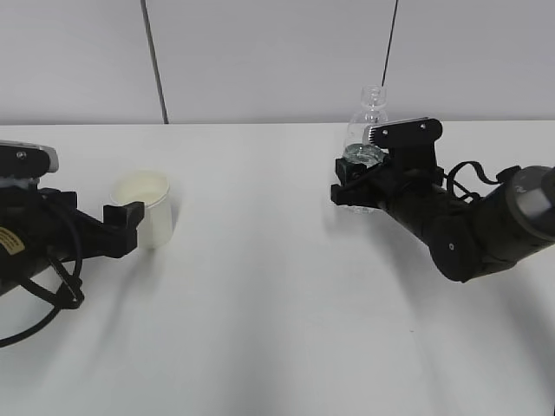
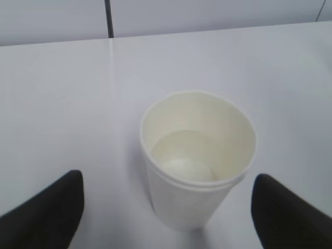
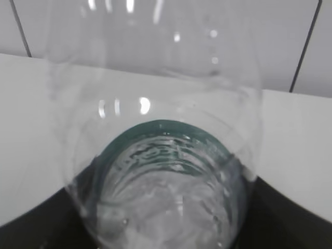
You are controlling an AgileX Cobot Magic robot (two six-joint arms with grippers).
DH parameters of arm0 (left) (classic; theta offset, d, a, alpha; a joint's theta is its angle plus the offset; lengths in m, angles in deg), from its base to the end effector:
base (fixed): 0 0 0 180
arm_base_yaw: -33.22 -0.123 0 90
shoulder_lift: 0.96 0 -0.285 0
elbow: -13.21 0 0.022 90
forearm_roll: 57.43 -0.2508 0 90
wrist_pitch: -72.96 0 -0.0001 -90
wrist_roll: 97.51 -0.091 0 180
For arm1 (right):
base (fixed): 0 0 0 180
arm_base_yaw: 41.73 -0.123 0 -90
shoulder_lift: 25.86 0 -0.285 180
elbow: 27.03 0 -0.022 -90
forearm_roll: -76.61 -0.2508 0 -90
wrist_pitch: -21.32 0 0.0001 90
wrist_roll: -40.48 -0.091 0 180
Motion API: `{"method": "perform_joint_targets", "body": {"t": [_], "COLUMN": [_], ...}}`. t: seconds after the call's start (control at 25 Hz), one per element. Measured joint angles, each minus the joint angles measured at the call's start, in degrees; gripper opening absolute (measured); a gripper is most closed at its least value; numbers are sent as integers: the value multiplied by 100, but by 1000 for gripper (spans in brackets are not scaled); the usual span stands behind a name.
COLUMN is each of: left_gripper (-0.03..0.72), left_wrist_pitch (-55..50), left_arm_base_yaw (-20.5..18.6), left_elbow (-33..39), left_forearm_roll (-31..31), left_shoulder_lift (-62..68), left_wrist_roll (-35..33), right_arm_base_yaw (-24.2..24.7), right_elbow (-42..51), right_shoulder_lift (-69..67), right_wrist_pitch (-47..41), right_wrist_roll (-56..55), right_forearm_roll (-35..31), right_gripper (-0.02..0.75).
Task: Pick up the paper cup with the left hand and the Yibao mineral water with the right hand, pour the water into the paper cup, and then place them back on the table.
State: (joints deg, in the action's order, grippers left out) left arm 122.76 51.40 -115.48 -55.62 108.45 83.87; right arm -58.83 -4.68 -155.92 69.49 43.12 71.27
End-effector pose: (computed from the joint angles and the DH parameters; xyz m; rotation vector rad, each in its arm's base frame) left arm 0.2698 -0.0863 0.1297 0.2481 1.9263 -0.2174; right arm 0.3909 0.1136 0.1064 -0.2078 1.8119 0.1592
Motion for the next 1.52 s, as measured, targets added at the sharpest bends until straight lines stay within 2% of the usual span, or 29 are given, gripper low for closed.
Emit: {"method": "perform_joint_targets", "body": {"t": [0.44, 0.6, 0.88, 1.36, 1.52], "left_gripper": [591, 591, 591, 590, 590], "left_wrist_pitch": [-850, -906, -954, -1088, -1390], "left_arm_base_yaw": [17, 17, 17, 17, 28], "left_elbow": [32, 32, 38, 38, 38], "left_forearm_roll": [6, 6, 6, -18, -51], "left_shoulder_lift": [-1442, -1525, -1536, -1542, -1629], "left_wrist_roll": [0, 0, 0, 0, 0], "right_arm_base_yaw": [0, 0, 0, 0, 0], "right_elbow": [4, 4, 95, 1028, 1341], "right_shoulder_lift": [-418, -428, -428, -404, 5], "right_wrist_pitch": [445, 455, 529, 936, 768], "right_wrist_roll": [22, 22, 22, -81, -115], "right_forearm_roll": [-487, -487, -499, -361, -167], "right_gripper": [470, 481, 587, 598, 597]}}
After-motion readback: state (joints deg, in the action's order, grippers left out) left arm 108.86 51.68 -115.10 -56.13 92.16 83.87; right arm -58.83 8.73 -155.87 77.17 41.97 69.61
